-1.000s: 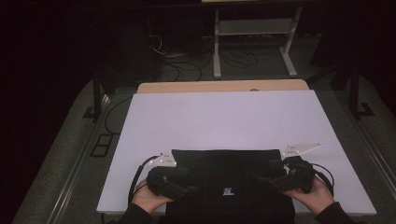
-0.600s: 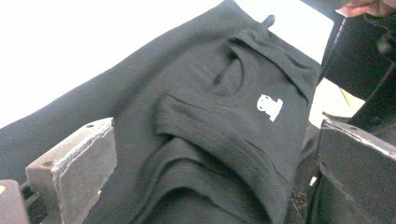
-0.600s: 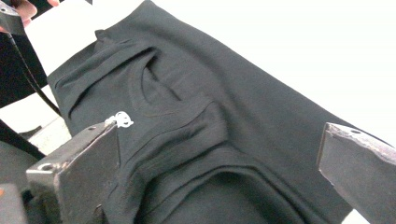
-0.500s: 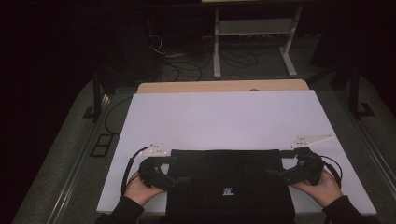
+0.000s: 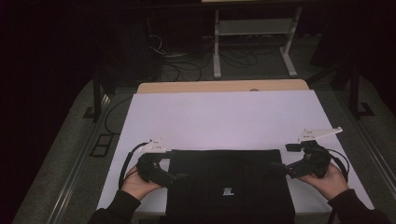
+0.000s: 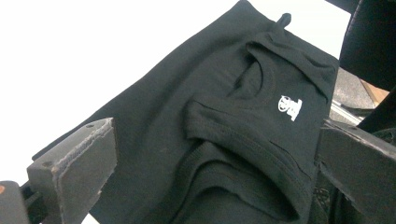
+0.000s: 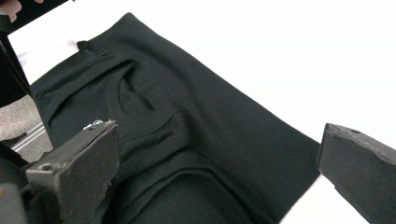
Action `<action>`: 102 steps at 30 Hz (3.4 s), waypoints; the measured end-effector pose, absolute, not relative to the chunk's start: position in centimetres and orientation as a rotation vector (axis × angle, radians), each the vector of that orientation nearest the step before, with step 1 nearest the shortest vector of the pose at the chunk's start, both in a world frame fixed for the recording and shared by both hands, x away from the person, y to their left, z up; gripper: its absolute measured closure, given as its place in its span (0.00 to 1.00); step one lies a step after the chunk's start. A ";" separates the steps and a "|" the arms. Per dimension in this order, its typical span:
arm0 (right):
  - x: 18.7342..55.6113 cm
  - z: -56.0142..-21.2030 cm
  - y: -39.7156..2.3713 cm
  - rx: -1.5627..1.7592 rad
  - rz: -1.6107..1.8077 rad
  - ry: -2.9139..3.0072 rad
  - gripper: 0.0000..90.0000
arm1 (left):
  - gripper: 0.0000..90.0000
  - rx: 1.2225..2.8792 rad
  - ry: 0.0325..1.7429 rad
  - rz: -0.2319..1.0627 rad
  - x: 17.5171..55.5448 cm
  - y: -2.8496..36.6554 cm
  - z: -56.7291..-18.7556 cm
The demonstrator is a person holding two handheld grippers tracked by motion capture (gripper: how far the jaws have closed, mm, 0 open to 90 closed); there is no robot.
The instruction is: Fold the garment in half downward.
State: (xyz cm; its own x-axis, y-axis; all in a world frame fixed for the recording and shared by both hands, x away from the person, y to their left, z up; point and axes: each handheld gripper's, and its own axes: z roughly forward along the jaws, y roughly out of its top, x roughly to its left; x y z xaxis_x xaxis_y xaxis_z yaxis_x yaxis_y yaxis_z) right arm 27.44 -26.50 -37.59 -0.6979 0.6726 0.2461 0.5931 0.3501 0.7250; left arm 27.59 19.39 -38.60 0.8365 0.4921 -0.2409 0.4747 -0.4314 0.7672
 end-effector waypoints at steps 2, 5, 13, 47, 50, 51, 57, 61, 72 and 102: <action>27.7 -37.5 -26.6 1.178 1.281 2.498 0.00 | 0.00 2.092 0.707 0.032 27.8 19.4 -38.4; 28.0 -37.5 -26.8 1.178 1.275 2.500 0.00 | 0.00 2.096 0.704 0.044 28.2 19.4 -38.3; 28.8 -37.7 -26.9 1.188 1.264 2.505 0.00 | 0.00 2.109 0.700 0.048 29.1 19.4 -38.2; 31.6 -40.0 -27.3 1.219 1.194 2.528 0.00 | 0.00 2.136 0.754 0.075 32.9 19.6 -40.7; 31.8 -40.3 -27.4 1.224 1.192 2.530 0.00 | 0.00 2.137 0.777 0.057 33.2 19.7 -41.0; 31.9 -40.4 -27.5 1.225 1.194 2.530 0.00 | 0.00 2.136 0.781 0.050 33.3 19.8 -41.1; 32.3 -40.9 -27.8 1.241 1.182 2.534 0.00 | 0.00 2.136 0.790 0.039 33.6 19.7 -41.6; 32.6 -41.2 -27.8 1.245 1.169 2.549 0.01 | 0.00 2.134 0.793 0.032 34.0 19.9 -42.0; 33.4 -42.5 -28.0 1.258 1.133 2.573 0.05 | 0.00 2.115 0.829 0.004 34.6 20.5 -43.4; 34.6 -44.4 -28.8 1.302 1.094 2.614 0.72 | 0.28 2.165 0.853 0.074 35.6 21.5 -44.7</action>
